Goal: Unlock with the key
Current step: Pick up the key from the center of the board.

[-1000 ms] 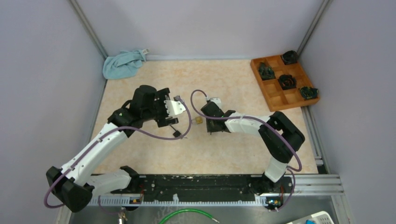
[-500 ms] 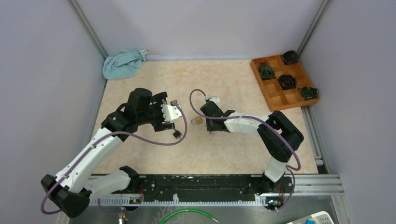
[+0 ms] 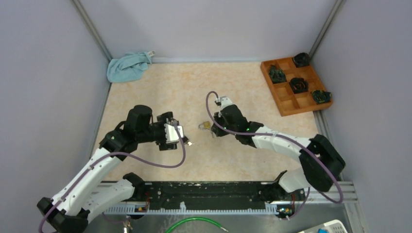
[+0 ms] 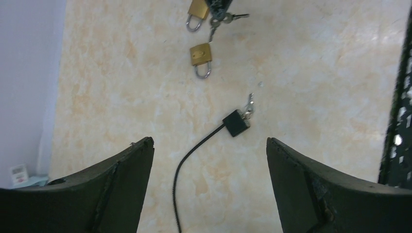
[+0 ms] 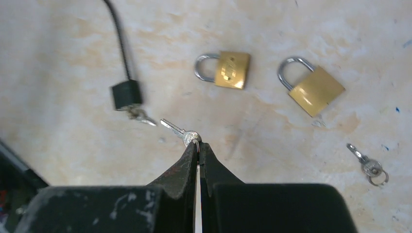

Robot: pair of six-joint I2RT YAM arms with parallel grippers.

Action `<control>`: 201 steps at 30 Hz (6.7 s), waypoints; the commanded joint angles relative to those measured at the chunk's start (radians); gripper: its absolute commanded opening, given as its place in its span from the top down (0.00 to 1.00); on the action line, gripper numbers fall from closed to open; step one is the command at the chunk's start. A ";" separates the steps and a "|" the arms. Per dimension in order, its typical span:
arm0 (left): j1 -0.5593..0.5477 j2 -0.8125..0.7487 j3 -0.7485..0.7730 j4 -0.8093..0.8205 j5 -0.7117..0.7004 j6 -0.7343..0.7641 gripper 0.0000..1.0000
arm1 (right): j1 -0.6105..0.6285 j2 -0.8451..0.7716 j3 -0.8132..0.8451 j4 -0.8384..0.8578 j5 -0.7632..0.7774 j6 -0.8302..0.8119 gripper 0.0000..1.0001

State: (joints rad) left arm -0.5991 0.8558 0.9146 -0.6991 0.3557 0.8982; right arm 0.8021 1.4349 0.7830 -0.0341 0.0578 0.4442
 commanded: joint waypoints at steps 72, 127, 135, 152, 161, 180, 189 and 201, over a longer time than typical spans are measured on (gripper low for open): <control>0.120 0.113 0.070 0.233 0.630 -0.700 1.00 | 0.582 -0.401 0.147 0.011 0.303 -0.442 0.72; 0.120 0.233 0.246 -0.186 0.765 -0.394 1.00 | 0.052 -0.269 0.095 0.255 -0.776 -0.071 0.78; 0.119 0.237 0.262 -0.183 0.756 -0.400 1.00 | 0.053 -0.288 0.089 0.236 -0.752 -0.080 1.00; 0.119 0.243 0.266 -0.153 0.747 -0.421 1.00 | 0.052 -0.295 0.064 0.284 -0.778 -0.054 0.66; 0.120 0.244 0.274 -0.152 0.743 -0.420 1.00 | 0.053 -0.308 0.062 0.257 -0.753 -0.067 1.00; 0.120 0.257 0.292 -0.125 0.635 -0.380 0.42 | 0.046 -0.385 0.049 0.168 -0.657 -0.096 1.00; 0.120 0.310 0.347 -0.203 0.590 -0.174 0.27 | 0.045 -0.412 0.102 -0.044 -0.561 -0.229 1.00; 0.095 0.748 0.510 -0.025 0.248 -0.087 0.18 | -0.019 -0.653 0.032 -0.350 -0.181 -0.125 1.00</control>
State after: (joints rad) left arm -0.4957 1.4528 1.3598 -0.7673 0.6628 0.7841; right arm 0.7921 0.8925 0.8223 -0.3038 -0.2558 0.2687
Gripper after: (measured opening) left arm 0.816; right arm 0.006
